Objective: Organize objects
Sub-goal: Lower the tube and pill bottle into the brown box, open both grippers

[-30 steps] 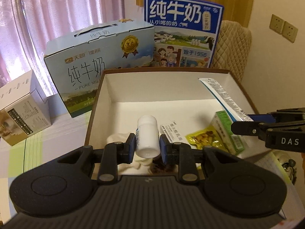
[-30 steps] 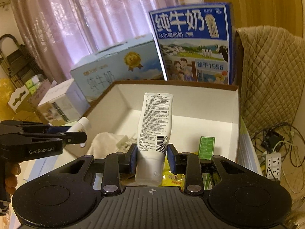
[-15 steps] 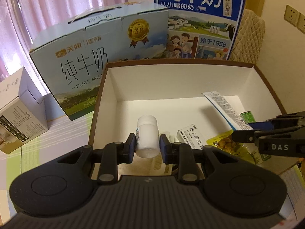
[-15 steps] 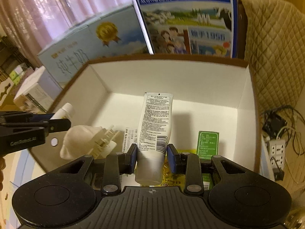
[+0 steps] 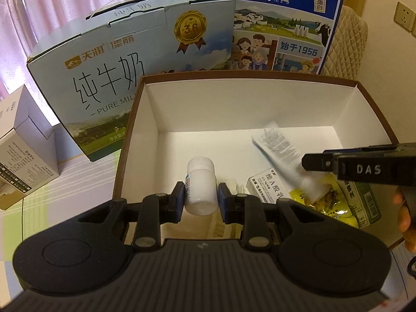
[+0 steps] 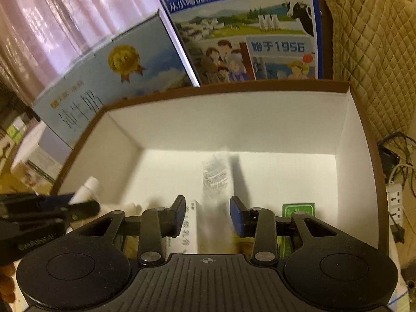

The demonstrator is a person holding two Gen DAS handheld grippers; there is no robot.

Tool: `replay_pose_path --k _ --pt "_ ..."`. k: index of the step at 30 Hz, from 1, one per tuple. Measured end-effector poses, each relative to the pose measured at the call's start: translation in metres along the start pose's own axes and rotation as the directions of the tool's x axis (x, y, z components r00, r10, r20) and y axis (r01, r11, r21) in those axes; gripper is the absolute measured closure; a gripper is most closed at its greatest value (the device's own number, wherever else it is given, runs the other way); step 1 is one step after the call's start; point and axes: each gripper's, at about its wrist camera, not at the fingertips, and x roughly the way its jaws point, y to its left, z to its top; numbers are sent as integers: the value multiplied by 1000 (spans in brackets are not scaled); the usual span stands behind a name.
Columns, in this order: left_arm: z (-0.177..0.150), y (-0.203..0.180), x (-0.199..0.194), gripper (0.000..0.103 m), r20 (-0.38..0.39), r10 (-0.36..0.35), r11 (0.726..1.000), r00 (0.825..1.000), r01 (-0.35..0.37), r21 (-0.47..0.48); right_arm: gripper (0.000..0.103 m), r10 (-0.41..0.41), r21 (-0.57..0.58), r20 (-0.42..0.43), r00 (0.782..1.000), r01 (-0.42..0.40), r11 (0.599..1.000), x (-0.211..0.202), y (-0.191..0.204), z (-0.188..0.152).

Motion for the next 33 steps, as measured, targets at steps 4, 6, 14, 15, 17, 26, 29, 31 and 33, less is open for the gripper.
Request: replay_pose_path --k 4,6,14,15,17,26,29,31,33 --pt "-1 0 2 80 -4 1 1000 1000 -1 1 68 -11 -29 -12 1000 10 1000 -4 3 -2" --pt "-1 0 3 80 -6 3 1000 1000 -3 0 68 -13 -26 -20 1000 13 1000 -5 3 -3" --pt "0 -1 8 80 -13 7 1000 1000 -7 2 68 -17 -22 -41 999 16 1000 -6 -1 -10" --pt "0 -1 8 80 -13 7 1000 1000 -7 2 68 -18 -21 -41 999 17 1000 -6 -2 -10" --pt "0 -1 8 80 -11 7 1000 1000 -7 3 68 -20 -21 -41 999 19 1000 -6 -3 -11" --pt "3 2 7 49 26 27 1000 999 -27 -15 66 -16 -26 -29 999 15 1000 -12 -2 -12" --pt "1 3 3 39 19 22 1000 1000 -22 -15 59 -15 -32 -20 1000 15 999 -16 1 -15" --pt "-2 4 0 29 16 12 1000 1000 -11 -23 53 -11 -41 -13 1000 10 999 -20 3 -18" --pt "-5 3 -4 29 15 8 1000 1000 -7 -16 48 -8 -54 -6 1000 8 998 -23 6 -22"
